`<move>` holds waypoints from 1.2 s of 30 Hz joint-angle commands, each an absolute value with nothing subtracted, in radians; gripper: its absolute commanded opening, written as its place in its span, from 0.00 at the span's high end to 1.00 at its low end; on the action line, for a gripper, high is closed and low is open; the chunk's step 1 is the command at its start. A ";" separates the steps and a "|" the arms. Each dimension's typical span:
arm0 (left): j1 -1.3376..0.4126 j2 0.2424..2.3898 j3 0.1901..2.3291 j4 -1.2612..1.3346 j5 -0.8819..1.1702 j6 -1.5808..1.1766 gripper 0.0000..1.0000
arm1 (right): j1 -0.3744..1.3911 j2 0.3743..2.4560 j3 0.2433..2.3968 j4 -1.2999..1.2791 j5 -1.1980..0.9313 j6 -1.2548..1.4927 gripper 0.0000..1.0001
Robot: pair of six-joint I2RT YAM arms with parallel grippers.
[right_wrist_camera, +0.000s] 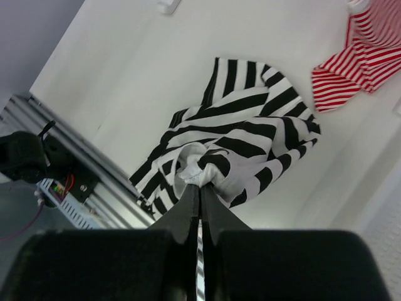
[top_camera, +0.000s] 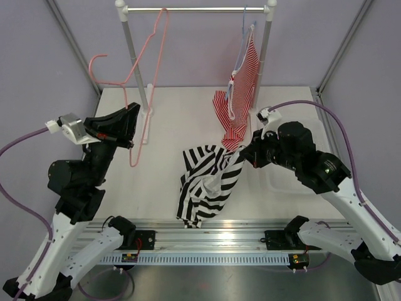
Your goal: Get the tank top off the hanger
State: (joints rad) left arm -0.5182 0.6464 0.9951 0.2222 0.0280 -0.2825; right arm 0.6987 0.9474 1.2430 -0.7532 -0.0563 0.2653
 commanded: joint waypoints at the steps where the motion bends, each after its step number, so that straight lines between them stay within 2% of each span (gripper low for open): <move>1: -0.522 0.571 0.993 0.013 -0.121 -0.262 1.00 | 0.698 0.977 1.223 -0.703 -0.236 0.256 1.00; 5: -0.520 0.560 1.024 -0.181 -0.193 -0.291 1.00 | 0.698 1.020 1.068 -0.553 -0.293 0.340 1.00; 6: -0.522 0.584 1.040 -0.211 -0.198 -0.298 1.00 | 0.698 1.046 1.052 -0.520 -0.279 0.348 0.93; 7: -0.522 0.603 1.055 -0.259 -0.198 -0.305 1.00 | 0.698 1.060 1.045 -0.522 -0.223 0.354 0.71; 8: -0.520 0.629 1.105 -0.284 -0.198 -0.311 1.00 | 0.698 1.072 1.055 -0.538 -0.168 0.368 0.21; 9: -0.522 0.655 1.135 -0.343 -0.198 -0.322 1.00 | 0.699 1.086 1.064 -0.592 -0.108 0.371 0.01; 12: -0.522 0.784 1.285 -0.489 -0.219 -0.356 1.00 | 0.698 1.048 1.107 -0.684 0.125 0.362 0.00; 15: -0.522 0.886 1.353 -0.509 -0.222 -0.356 1.00 | 0.698 0.971 1.114 -0.706 0.179 0.353 0.01; 22: -0.505 1.176 1.618 -0.477 -0.265 -0.287 1.00 | 0.698 0.874 1.080 -0.698 0.061 0.342 0.00; 27: -0.393 1.432 1.893 -0.514 -0.140 -0.310 1.00 | 0.698 0.819 1.072 -0.724 0.068 0.330 0.00; 36: -0.299 1.664 2.112 -0.471 -0.029 -0.256 1.00 | 0.699 0.773 1.009 -0.712 0.037 0.322 0.00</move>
